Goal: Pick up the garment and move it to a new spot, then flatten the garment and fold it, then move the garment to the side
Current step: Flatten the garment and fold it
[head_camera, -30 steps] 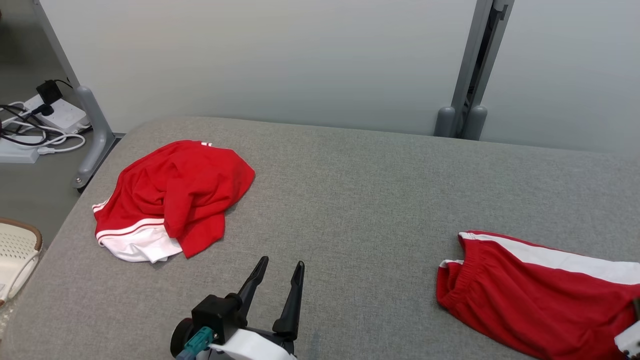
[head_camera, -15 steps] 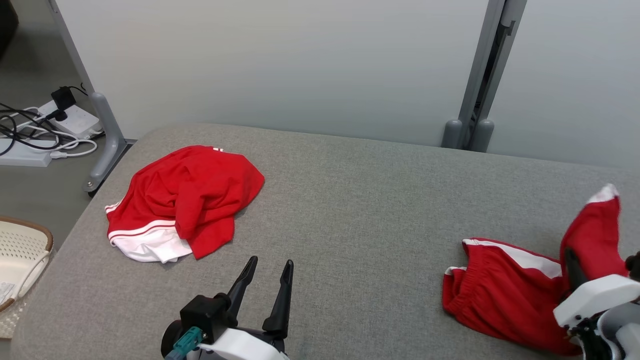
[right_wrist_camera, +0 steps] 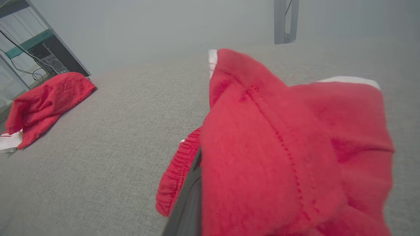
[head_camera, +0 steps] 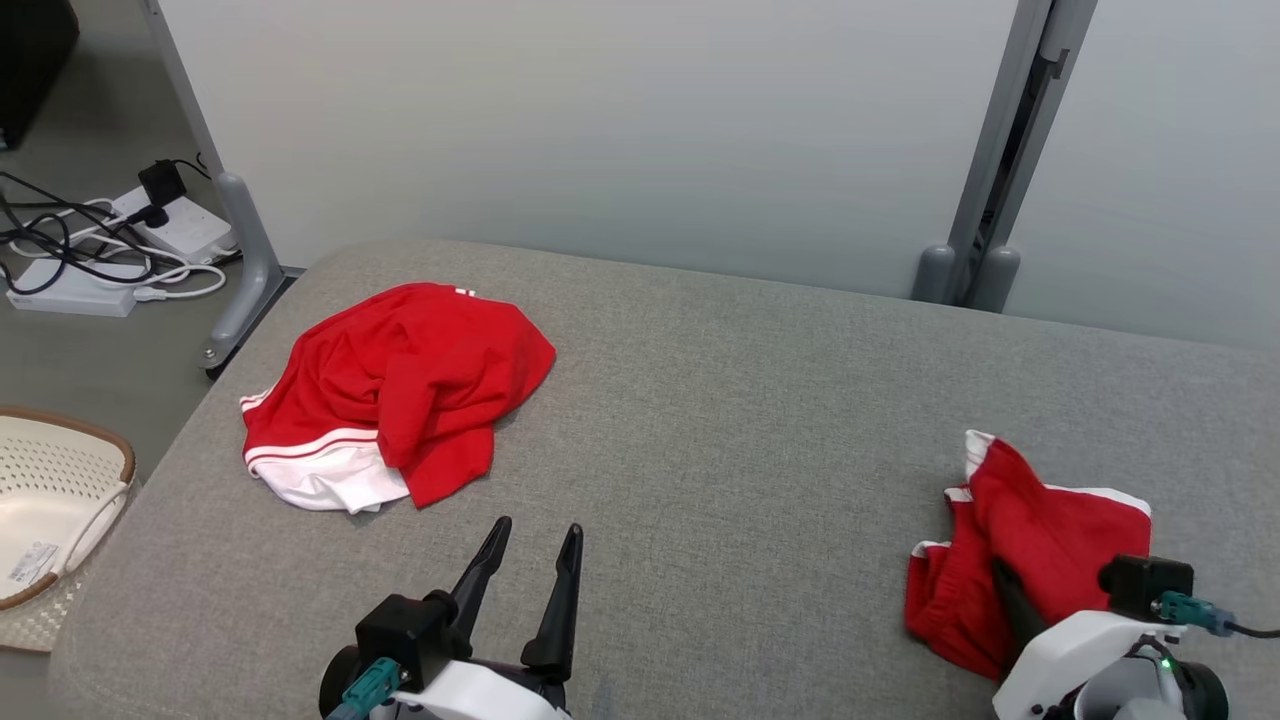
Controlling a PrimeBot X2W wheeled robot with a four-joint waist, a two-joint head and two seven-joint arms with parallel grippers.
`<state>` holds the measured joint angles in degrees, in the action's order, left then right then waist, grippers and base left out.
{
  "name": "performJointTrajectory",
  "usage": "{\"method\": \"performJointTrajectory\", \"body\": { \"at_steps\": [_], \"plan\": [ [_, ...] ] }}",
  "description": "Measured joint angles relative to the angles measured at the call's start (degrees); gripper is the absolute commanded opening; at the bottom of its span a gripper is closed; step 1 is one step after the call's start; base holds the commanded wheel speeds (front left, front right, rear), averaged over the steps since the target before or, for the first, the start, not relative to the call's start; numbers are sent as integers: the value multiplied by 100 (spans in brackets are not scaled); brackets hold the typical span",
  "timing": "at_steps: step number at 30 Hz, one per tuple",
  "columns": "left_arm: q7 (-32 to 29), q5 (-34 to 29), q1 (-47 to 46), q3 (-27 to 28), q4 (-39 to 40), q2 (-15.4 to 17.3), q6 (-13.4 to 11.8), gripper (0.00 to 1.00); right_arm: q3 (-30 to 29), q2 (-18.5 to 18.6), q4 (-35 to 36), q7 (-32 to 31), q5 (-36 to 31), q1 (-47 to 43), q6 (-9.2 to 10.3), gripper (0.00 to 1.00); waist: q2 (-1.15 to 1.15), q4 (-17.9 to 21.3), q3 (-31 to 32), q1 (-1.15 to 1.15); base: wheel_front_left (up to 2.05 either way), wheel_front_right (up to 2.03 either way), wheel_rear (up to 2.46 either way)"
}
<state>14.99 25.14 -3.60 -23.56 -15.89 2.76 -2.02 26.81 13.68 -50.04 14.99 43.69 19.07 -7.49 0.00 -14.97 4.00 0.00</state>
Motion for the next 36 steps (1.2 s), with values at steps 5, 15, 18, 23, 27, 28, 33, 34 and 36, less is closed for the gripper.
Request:
{"method": "performJointTrajectory", "body": {
  "at_steps": [5, 15, 18, 23, 27, 28, 33, 34, 36],
  "plan": [
    [0, 0, 21, -9, -1, 0, -5, 100, 281, -71, -178, -1, 37, 0, 0, 0, 0, -79, -17, 0, 0, 0, 0],
    [0, 1, 83, 9, -47, 1, -4, 100, 755, -183, -333, -25, 193, 37, 0, 100, 0, -173, 25, 0, 0, 0, 0],
    [0, 1, 87, 31, -60, 0, 1, 100, 1054, -221, -257, -26, 176, 38, 0, 100, 0, -167, 48, 0, 0, 0, 0],
    [0, 1, 99, 30, -67, 0, 1, 100, 1401, -260, -176, -34, 159, 40, 0, 100, 0, -138, 57, 0, 0, 0, 0],
    [0, 1, 105, 26, -73, 0, 2, 100, 1493, -255, -188, -33, 77, 85, 0, 100, 0, -115, 59, 0, 0, 0, 0],
    [0, 1, 108, 29, -75, 0, 2, 100, 1510, -270, -201, -31, 67, 113, 0, 100, 0, -97, 67, 0, 0, 0, 0],
    [0, -21, 114, 51, -109, 0, 29, 100, 1588, -301, -254, -25, -94, 156, 0, 100, 0, -51, 90, 0, 0, 0, 0],
    [0, -30, 115, 57, -114, 0, 31, 100, 1578, -303, -257, -23, -120, 162, 0, 100, 0, -40, 95, 0, 0, 0, 0],
    [0, -34, 123, 73, -120, 0, 45, 100, 1556, -323, -258, -14, -156, 171, 0, 100, 0, -17, 106, 0, 0, 0, 0]
  ]
}}
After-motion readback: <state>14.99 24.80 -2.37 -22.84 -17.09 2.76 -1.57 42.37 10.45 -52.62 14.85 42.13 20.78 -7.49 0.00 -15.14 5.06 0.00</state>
